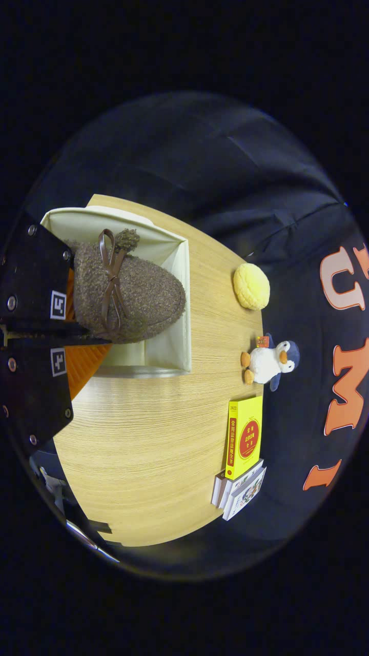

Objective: Open the storage box then place both shoes into the box .Put the left shoe in first, then the right shoe, with the right side of both shoes facing outward in a uniform manner.

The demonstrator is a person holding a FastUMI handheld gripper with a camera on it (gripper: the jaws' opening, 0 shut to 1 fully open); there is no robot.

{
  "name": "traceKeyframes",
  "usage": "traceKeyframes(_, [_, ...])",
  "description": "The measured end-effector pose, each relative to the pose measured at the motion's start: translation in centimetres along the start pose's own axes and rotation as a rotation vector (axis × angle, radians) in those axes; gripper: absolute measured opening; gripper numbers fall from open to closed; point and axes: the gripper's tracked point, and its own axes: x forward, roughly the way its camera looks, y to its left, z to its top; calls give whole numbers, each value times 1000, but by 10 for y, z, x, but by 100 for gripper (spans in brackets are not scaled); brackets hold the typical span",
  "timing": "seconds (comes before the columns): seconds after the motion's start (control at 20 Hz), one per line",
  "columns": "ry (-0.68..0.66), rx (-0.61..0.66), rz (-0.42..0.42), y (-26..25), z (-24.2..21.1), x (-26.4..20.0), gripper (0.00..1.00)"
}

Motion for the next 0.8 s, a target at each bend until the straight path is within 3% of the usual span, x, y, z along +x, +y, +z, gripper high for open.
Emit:
traceKeyframes(0.1, [20, -17, -42, -3, -8, 6, 8])
traceKeyframes(0.4, [49, -34, 66, 9, -19, -10, 30])
traceKeyframes(0.6, [-24, -20, 147, -11, 4, -45, 31])
traceKeyframes(0.8, [-179, -33, 166, -54, 37, -71, 43])
